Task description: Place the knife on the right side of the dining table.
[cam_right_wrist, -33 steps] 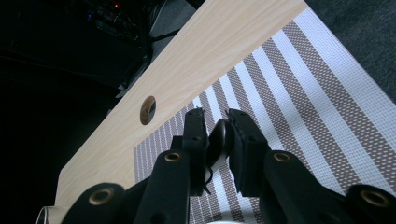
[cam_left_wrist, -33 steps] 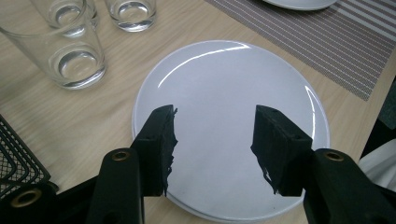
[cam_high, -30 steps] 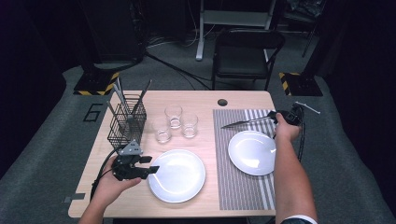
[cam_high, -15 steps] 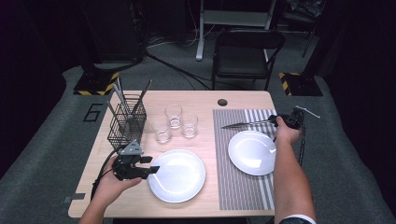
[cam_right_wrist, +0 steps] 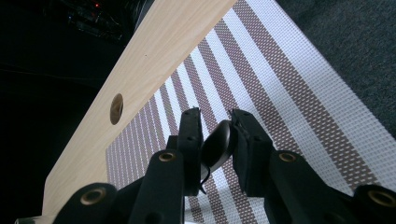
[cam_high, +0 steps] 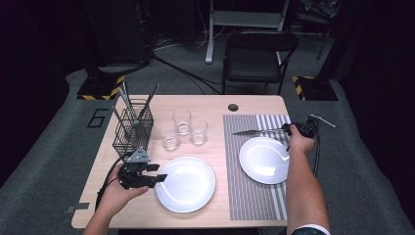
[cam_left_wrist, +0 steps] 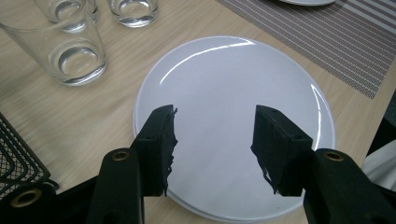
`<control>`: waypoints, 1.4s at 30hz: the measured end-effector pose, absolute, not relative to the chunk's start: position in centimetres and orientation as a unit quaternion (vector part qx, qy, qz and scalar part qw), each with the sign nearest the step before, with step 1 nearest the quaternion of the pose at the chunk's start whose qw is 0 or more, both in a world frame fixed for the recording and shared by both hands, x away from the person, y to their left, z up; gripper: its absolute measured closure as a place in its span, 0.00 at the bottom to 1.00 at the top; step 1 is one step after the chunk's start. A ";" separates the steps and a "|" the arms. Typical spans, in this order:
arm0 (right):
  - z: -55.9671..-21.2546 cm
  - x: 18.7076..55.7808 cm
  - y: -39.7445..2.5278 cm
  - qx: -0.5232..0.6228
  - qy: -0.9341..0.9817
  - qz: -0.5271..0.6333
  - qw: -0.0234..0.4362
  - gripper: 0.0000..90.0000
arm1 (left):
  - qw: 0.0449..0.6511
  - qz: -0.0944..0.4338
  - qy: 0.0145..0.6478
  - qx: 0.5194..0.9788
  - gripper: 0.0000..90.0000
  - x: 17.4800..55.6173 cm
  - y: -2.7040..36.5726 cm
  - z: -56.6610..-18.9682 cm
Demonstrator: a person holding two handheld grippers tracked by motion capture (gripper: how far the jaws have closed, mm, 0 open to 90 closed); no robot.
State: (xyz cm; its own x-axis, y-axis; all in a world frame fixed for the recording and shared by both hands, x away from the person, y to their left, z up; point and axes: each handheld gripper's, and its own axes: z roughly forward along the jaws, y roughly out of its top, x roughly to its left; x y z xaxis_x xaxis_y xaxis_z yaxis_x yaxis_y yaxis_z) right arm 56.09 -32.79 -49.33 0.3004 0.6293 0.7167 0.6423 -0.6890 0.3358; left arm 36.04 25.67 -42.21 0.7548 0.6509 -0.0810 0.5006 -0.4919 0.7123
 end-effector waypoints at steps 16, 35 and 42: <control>-49.6 56.2 -32.8 -0.804 -0.422 -0.420 -0.013 0.79 | 0.376 0.100 0.336 0.857 0.54 36.0 25.7 -42.2; -49.5 56.2 -32.8 -0.809 -0.423 -0.407 -0.024 0.79 | 0.376 0.096 0.335 0.859 0.54 36.1 25.7 -42.1; -49.6 56.2 -32.8 -0.811 -0.422 -0.406 -0.026 0.79 | 0.377 0.096 0.337 0.857 0.54 36.0 25.7 -42.2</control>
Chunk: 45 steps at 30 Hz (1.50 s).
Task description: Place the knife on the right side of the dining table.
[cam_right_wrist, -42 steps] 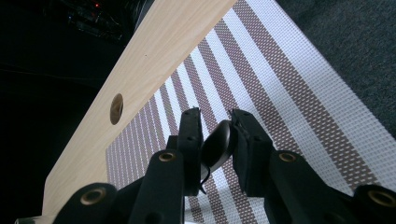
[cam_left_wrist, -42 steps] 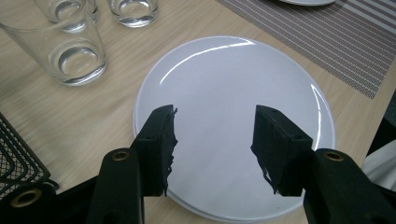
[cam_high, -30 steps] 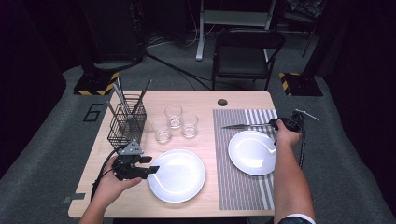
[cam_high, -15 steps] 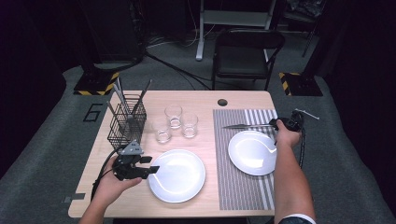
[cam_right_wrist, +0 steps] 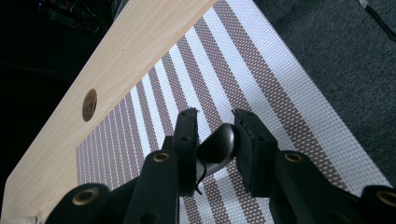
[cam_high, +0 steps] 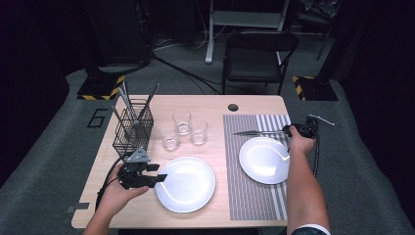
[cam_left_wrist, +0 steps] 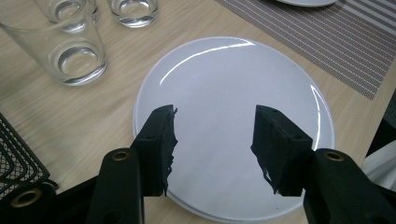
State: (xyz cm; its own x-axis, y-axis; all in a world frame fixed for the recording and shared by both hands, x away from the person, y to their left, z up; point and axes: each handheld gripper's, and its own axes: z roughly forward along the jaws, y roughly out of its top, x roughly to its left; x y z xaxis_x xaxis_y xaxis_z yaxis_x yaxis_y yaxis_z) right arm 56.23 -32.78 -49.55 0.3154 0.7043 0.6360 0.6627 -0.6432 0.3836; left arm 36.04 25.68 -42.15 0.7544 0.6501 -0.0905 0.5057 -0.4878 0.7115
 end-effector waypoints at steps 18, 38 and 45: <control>-50.0 56.1 -33.3 0.815 0.421 0.398 0.024 0.78 | 0.374 0.095 0.336 0.859 0.54 36.1 25.6 -42.3; -50.4 56.2 -33.5 0.817 0.415 0.400 0.023 0.81 | 0.372 0.094 0.336 0.860 0.54 36.1 25.5 -42.5; -50.5 56.2 -33.5 0.817 0.415 0.399 0.024 0.81 | 0.372 0.094 0.335 0.861 0.54 36.1 25.5 -42.4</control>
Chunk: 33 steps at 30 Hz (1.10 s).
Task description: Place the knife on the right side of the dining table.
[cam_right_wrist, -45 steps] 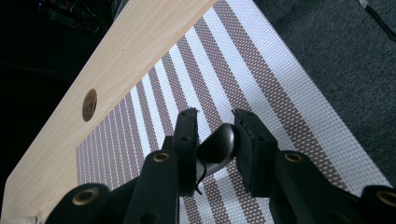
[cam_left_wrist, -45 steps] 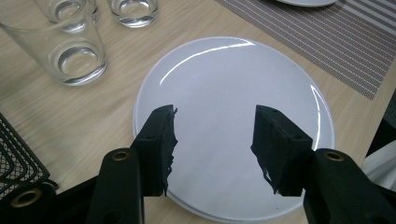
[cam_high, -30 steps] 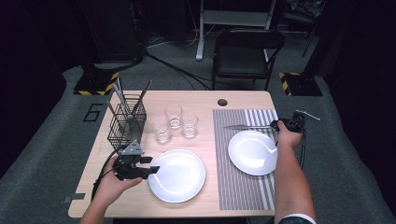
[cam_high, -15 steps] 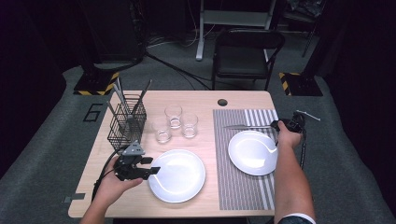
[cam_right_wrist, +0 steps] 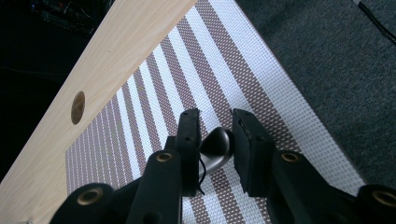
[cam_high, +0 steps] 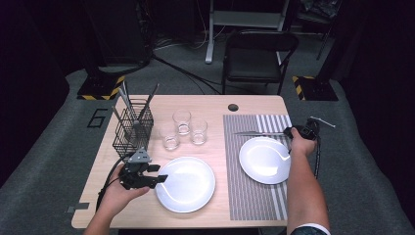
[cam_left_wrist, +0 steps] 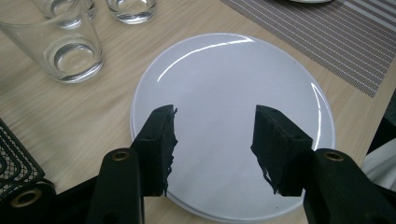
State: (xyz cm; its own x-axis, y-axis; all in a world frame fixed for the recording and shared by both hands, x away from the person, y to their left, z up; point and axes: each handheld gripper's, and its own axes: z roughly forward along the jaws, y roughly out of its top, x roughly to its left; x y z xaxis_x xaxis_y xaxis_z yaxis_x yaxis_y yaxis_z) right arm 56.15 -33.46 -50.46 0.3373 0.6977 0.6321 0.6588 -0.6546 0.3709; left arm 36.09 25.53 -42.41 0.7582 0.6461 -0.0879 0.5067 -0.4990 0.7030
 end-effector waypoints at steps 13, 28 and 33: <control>-50.7 56.1 -33.6 0.819 0.416 0.395 0.027 0.81 | 0.371 0.094 0.335 0.861 0.54 36.1 25.5 -42.4; -50.1 55.9 -33.8 0.816 0.414 0.401 0.041 0.82 | 0.374 0.094 0.337 0.859 0.54 36.0 25.6 -42.3; -49.8 55.8 -33.6 0.814 0.419 0.400 0.043 0.82 | 0.377 0.096 0.339 0.857 0.54 36.1 25.7 -42.2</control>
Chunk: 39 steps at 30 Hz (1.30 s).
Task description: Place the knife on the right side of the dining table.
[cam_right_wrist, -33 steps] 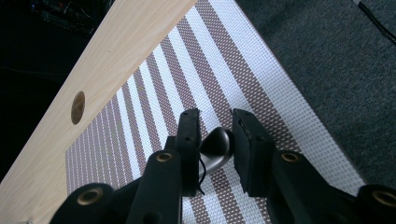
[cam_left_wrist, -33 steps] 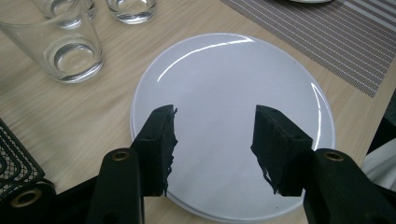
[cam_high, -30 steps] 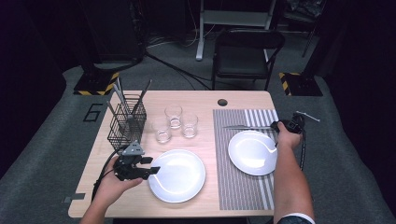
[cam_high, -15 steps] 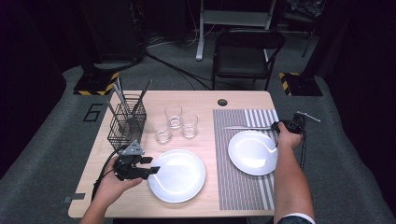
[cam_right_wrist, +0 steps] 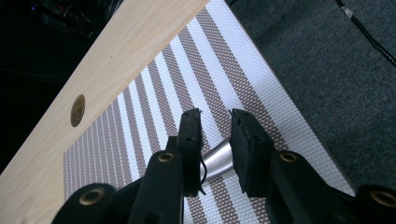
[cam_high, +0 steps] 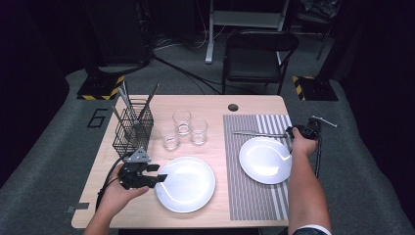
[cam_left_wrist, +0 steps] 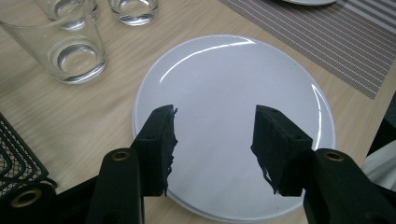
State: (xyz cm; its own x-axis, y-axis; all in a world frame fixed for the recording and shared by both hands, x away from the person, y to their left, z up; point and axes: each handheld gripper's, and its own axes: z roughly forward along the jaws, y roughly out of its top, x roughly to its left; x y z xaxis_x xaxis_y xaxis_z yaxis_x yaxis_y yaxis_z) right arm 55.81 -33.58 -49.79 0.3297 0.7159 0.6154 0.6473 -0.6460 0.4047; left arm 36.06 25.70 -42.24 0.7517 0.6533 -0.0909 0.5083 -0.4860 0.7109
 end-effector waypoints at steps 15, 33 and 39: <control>-47.7 54.6 -32.7 0.787 0.462 0.404 0.059 0.79 | 0.392 0.094 0.341 0.849 0.54 36.8 26.0 -41.7; -46.3 51.6 -30.4 0.751 0.499 0.427 0.064 0.78 | 0.406 0.084 0.335 0.846 0.55 38.2 26.1 -41.4; -45.8 50.3 -29.4 0.733 0.522 0.432 0.060 0.78 | 0.408 0.083 0.338 0.844 0.55 38.5 26.0 -41.4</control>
State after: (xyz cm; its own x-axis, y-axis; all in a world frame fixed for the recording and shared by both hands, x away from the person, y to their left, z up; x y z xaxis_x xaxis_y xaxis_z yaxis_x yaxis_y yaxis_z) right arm 50.26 -29.41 -45.82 0.0819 0.8168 0.5711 0.7138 -0.4480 0.5384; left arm 38.54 26.04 -41.39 0.7584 0.6375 -0.1359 0.5027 -0.4394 0.7444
